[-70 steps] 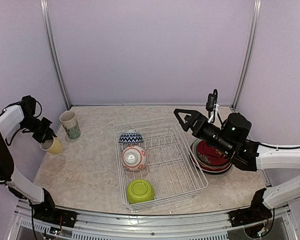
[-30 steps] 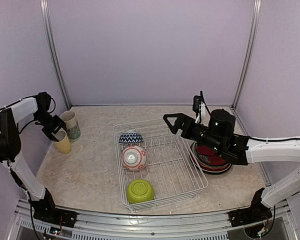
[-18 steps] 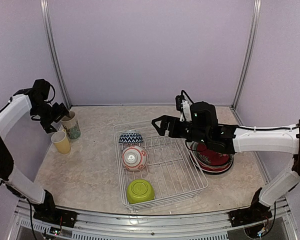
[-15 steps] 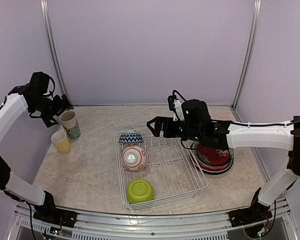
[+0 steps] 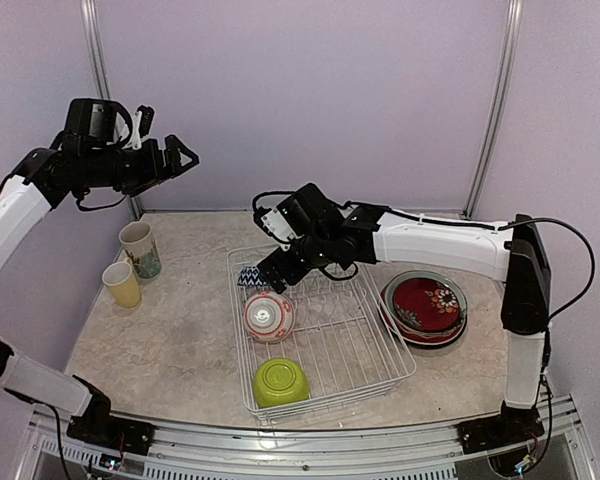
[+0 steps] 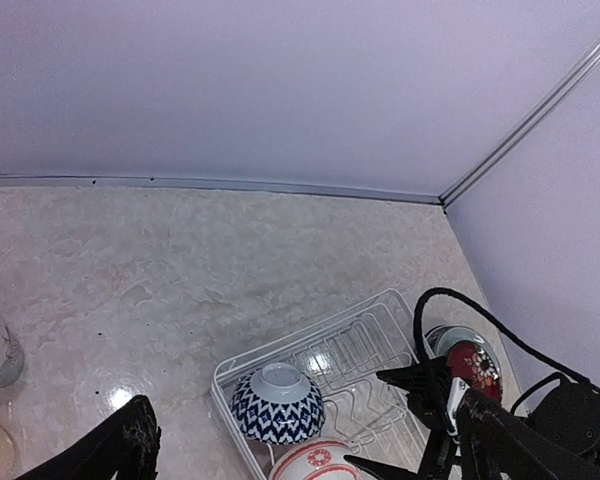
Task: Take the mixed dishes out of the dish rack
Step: Grab the bowl from the dish rack.
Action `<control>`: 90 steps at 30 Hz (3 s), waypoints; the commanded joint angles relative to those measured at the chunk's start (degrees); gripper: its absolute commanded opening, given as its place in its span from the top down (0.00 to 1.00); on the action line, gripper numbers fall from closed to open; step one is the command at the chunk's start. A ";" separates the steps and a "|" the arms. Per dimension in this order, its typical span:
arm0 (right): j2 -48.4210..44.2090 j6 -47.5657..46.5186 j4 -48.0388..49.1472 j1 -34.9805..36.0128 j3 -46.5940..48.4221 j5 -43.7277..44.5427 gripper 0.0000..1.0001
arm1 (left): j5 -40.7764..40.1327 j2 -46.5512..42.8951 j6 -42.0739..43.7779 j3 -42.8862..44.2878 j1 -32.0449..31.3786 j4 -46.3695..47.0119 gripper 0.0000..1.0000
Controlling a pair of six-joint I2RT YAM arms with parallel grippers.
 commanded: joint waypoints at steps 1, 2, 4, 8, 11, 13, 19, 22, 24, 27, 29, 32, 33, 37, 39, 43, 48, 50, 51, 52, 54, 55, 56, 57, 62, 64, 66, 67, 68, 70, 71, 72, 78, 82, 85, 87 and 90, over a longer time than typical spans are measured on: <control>3.37 -18.01 -9.60 0.55 4.47 1.77 0.00 | -3.67 -0.16 4.93 -4.34 -0.08 1.37 0.01; 3.72 -20.84 -9.63 0.55 4.64 1.31 0.00 | -4.66 -0.75 5.25 -5.16 -0.03 1.58 0.01; 5.06 -25.22 -11.04 0.51 6.82 1.26 0.00 | -5.64 -1.97 5.91 -6.85 -0.05 2.42 0.01; 10.80 -28.81 -18.81 -1.05 17.43 -2.98 0.00 | -5.32 -3.73 6.03 -8.99 0.51 3.45 0.01; 15.20 -30.79 -23.89 -1.31 24.46 -3.18 0.00 | -3.76 -3.88 5.36 -8.97 0.63 3.42 0.01; 17.23 -31.59 -26.23 -1.46 28.61 -4.46 0.01 | -3.27 -3.98 5.05 -9.08 0.93 3.36 0.01; 18.74 -34.28 -25.99 -1.56 32.19 -8.31 0.00 | -0.61 -4.68 3.02 -9.45 2.81 3.88 0.01; 19.80 -35.22 -24.72 -1.79 32.53 -7.70 0.00 | 0.38 -4.99 1.80 -9.08 3.94 3.41 0.01; 21.23 -35.51 -24.50 -1.84 33.90 -6.39 0.00 | 1.31 -5.33 1.53 -9.57 4.38 4.07 0.01; 23.05 -36.35 -24.29 -1.96 36.22 -5.00 0.00 | 1.76 -5.50 1.08 -9.78 4.86 4.16 0.01; 23.91 -36.65 -23.49 -2.20 36.93 -5.01 0.00 | 2.52 -5.19 0.84 -9.55 4.94 3.94 0.01; 25.01 -36.76 -22.56 -2.53 37.87 -5.74 0.00 | 2.97 -5.00 0.57 -9.79 4.97 4.20 0.01; 25.29 -36.89 -22.17 -2.69 37.93 -5.81 0.00 | 3.06 -4.89 0.53 -9.79 4.95 4.21 0.01; 26.45 -37.12 -21.13 -3.16 38.50 -6.27 0.00 | 3.73 -4.35 0.21 -9.72 4.95 4.21 0.01; 27.24 -37.47 -20.60 -3.44 38.44 -7.10 0.01 | 4.10 -4.05 0.04 -9.70 5.14 4.21 0.01; 29.22 -38.76 -20.31 -3.75 38.95 -7.52 0.07 | 4.48 -3.59 -0.27 -9.72 5.32 4.21 0.01; 30.42 -39.23 -20.04 -3.77 39.80 -8.40 0.12 | 4.92 -3.13 -0.45 -9.74 5.42 4.22 0.01; 30.32 -39.16 -20.01 -3.74 39.81 -9.15 0.16 | 5.18 -2.89 -0.54 -9.71 5.50 4.21 0.01; 30.26 -39.14 -20.07 -3.75 39.75 -9.42 0.19 | 5.27 -2.78 -0.62 -9.72 5.50 4.13 0.01; 30.17 -39.06 -20.18 -3.76 39.66 -9.47 0.22 | 5.41 -2.71 -0.63 -9.70 5.60 4.14 0.01; 30.10 -39.09 -20.44 -3.77 39.35 -10.68 0.26 | 5.71 -2.59 -0.71 -9.70 5.59 4.21 0.01; 30.07 -39.09 -20.67 -3.80 39.33 -11.23 0.29 | 5.88 -2.46 -0.79 -9.70 5.56 4.16 0.01; 29.98 -39.07 -20.81 -3.76 39.30 -11.34 0.33 | 5.94 -2.37 -0.80 -9.63 5.56 4.13 0.01; 29.90 -38.98 -20.87 -3.75 39.34 -11.28 0.39 | 6.00 -2.32 -0.80 -9.61 5.55 4.12 0.01; 28.56 -38.20 -20.53 -3.75 39.32 -10.00 0.52 | 5.99 -2.10 -0.89 -9.57 5.60 4.01 0.01; 27.62 -37.62 -20.06 -3.69 39.18 -8.97 0.57 | 6.06 -1.99 -0.89 -9.59 5.61 3.95 0.01; 26.51 -36.88 -19.47 -3.60 38.80 -7.95 0.62 | 6.03 -1.84 -0.89 -9.54 5.62 3.86 0.01; 25.80 -36.47 -18.86 -3.51 38.45 -7.53 0.65 | 6.04 -1.73 -0.89 -9.52 5.61 3.86 0.01; 25.06 -35.92 -18.03 -3.38 37.70 -6.79 0.67 | 6.02 -1.71 -0.93 -9.52 5.56 3.86 0.01; 23.44 -34.60 -15.89 -3.22 36.02 -4.64 0.73 | 6.12 -1.49 -1.02 -9.55 5.60 3.77 0.01; 22.63 -33.91 -14.83 -3.16 35.17 -3.67 0.77 | 6.18 -1.44 -1.06 -9.52 5.58 3.77 0.01; 21.81 -33.16 -13.60 -3.10 34.18 -2.72 0.80 | 6.14 -1.27 -1.07 -9.57 5.54 3.77 0.01; 14.97 -26.46 -1.49 -2.61 22.40 2.12 0.86 | 6.09 -0.92 -1.07 -9.53 5.49 3.68 0.01; 13.08 -23.05 1.15 -2.52 18.92 3.06 0.86 | 6.39 -0.67 -1.14 -9.57 5.34 3.59 0.01; 14.11 -21.26 -0.38 -2.52 19.42 6.54 0.86 | 6.83 -0.33 -1.24 -9.37 5.28 3.53 0.01; 14.69 -20.45 -0.96 -2.50 19.58 8.28 0.82 | 6.87 -0.22 -1.32 -9.35 5.26 3.48 0.01; 15.09 -21.47 -0.15 -2.22 18.01 9.92 0.66 | 7.15 -0.16 -1.37 -9.36 5.25 3.51 0.01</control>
